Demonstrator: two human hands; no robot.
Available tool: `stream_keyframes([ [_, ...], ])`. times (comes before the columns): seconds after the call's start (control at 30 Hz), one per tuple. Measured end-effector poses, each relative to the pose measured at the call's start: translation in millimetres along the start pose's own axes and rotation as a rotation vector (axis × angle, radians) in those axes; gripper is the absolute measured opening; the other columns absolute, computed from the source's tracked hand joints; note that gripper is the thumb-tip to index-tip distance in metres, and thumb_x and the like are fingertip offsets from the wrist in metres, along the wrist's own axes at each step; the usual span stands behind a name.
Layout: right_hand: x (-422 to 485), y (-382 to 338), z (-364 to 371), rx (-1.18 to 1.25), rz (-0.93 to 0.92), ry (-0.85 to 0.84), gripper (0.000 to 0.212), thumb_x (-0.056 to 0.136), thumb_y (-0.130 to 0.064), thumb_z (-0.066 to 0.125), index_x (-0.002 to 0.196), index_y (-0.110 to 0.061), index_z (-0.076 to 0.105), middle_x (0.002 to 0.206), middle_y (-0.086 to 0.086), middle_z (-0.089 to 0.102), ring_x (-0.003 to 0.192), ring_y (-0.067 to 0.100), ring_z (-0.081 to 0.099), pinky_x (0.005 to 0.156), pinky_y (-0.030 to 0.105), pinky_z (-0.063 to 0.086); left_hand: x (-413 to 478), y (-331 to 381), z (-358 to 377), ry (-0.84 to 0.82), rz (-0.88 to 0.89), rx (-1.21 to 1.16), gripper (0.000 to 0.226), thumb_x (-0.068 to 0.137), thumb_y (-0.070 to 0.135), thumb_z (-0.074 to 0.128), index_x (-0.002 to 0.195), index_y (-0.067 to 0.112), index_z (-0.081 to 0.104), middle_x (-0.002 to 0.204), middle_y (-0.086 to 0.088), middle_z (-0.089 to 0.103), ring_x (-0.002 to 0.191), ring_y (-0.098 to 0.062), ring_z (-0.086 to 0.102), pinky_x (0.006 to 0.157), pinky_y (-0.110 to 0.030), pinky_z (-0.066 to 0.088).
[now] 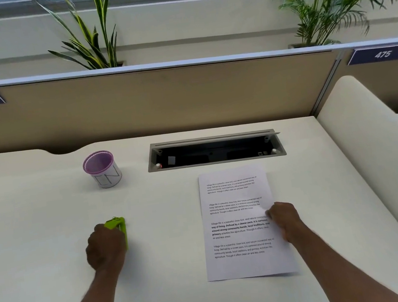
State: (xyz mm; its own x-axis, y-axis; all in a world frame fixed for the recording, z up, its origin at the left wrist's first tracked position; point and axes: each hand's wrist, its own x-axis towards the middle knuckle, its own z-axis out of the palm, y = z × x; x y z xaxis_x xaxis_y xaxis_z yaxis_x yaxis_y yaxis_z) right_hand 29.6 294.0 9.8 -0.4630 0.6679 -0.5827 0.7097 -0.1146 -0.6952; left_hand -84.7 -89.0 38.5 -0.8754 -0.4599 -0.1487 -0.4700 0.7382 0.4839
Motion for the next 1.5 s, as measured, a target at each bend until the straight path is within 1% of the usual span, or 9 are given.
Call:
stream_keyframes([
  [0.4, -3, 2, -8, 0.016, 0.031, -0.055, 0.009, 0.078, 0.001, 0.058, 0.072, -0.005, 0.058, 0.086, 0.018, 0.058, 0.079, 0.026, 0.052, 0.068, 0.034, 0.039, -87, 76, 53, -0.222, 0.31, 0.02, 0.028, 0.089, 0.029, 0.052, 0.105, 0.007, 0.06, 0.103, -0.021, 0.067, 0.095, -0.042, 0.063, 0.08, -0.041, 0.05],
  [0.7, -5, 6, -7, 0.008, 0.008, -0.057, 0.005, 0.079, 0.002, 0.058, 0.078, -0.002, 0.06, 0.089, 0.019, 0.06, 0.082, 0.028, 0.055, 0.07, 0.035, 0.043, -110, 90, 76, -0.253, 0.411, 0.04, 0.026, 0.09, 0.028, 0.052, 0.103, 0.006, 0.058, 0.104, -0.015, 0.066, 0.096, -0.037, 0.062, 0.078, -0.039, 0.048],
  [0.87, -5, 2, 0, 0.001, 0.009, -0.099, 0.02, 0.083, 0.002, 0.056, 0.066, -0.009, 0.054, 0.077, 0.011, 0.054, 0.072, 0.023, 0.052, 0.067, 0.031, 0.041, -108, 87, 78, -0.252, 0.421, 0.004, 0.028, 0.09, 0.032, 0.053, 0.104, 0.008, 0.059, 0.102, -0.013, 0.065, 0.094, -0.035, 0.062, 0.078, -0.039, 0.047],
  [1.03, -10, 2, 11, 0.097, 0.03, -0.103, 0.013, 0.078, 0.006, 0.056, 0.07, -0.005, 0.056, 0.075, 0.013, 0.052, 0.071, 0.024, 0.049, 0.062, 0.032, 0.037, -103, 82, 79, -0.276, 0.419, -0.061, 0.027, 0.091, 0.031, 0.052, 0.1, 0.009, 0.065, 0.095, -0.013, 0.068, 0.088, -0.033, 0.062, 0.074, -0.038, 0.048],
  [1.2, -11, 2, 13, 0.095, 0.011, -0.102, 0.012, 0.079, 0.006, 0.054, 0.072, -0.005, 0.053, 0.08, 0.014, 0.049, 0.073, 0.023, 0.045, 0.062, 0.032, 0.036, -97, 80, 77, -0.317, 0.308, -0.196, 0.024, 0.084, 0.035, 0.067, 0.097, 0.015, 0.071, 0.091, -0.007, 0.073, 0.072, -0.02, 0.056, 0.066, -0.028, 0.04],
  [1.33, -10, 1, 13, 0.08, 0.01, -0.105, 0.01, 0.08, 0.004, 0.056, 0.079, -0.005, 0.053, 0.083, 0.013, 0.049, 0.076, 0.023, 0.044, 0.066, 0.033, 0.035, -86, 84, 78, -0.4, 0.182, -0.229, 0.044, 0.074, 0.038, 0.078, 0.107, 0.01, 0.07, 0.105, -0.009, 0.072, 0.098, -0.028, 0.064, 0.079, -0.031, 0.047],
  [1.4, -10, 0, 14, 0.07, 0.002, -0.101, 0.009, 0.081, 0.004, 0.056, 0.08, -0.004, 0.053, 0.083, 0.014, 0.049, 0.076, 0.023, 0.045, 0.067, 0.033, 0.034, -78, 85, 77, -0.443, 0.128, -0.243, 0.041, 0.069, 0.035, 0.083, 0.095, 0.006, 0.072, 0.096, -0.014, 0.071, 0.096, -0.031, 0.064, 0.077, -0.031, 0.046],
  [1.47, -10, 0, 14, 0.078, -0.001, -0.103, 0.009, 0.081, 0.005, 0.055, 0.078, -0.004, 0.052, 0.083, 0.014, 0.049, 0.076, 0.023, 0.045, 0.066, 0.034, 0.035, -72, 86, 75, -0.512, 0.116, -0.252, 0.034, 0.065, 0.032, 0.086, 0.063, 0.006, 0.064, 0.066, -0.015, 0.061, 0.072, -0.029, 0.061, 0.069, -0.036, 0.05],
  [1.5, -11, 0, 14, 0.084, 0.002, -0.106, 0.01, 0.08, 0.005, 0.055, 0.077, -0.004, 0.052, 0.082, 0.014, 0.049, 0.075, 0.023, 0.045, 0.066, 0.033, 0.035, -69, 87, 75, -0.537, 0.118, -0.247, 0.037, 0.065, 0.031, 0.086, 0.057, 0.005, 0.061, 0.061, -0.017, 0.058, 0.065, -0.029, 0.059, 0.071, -0.04, 0.054],
])
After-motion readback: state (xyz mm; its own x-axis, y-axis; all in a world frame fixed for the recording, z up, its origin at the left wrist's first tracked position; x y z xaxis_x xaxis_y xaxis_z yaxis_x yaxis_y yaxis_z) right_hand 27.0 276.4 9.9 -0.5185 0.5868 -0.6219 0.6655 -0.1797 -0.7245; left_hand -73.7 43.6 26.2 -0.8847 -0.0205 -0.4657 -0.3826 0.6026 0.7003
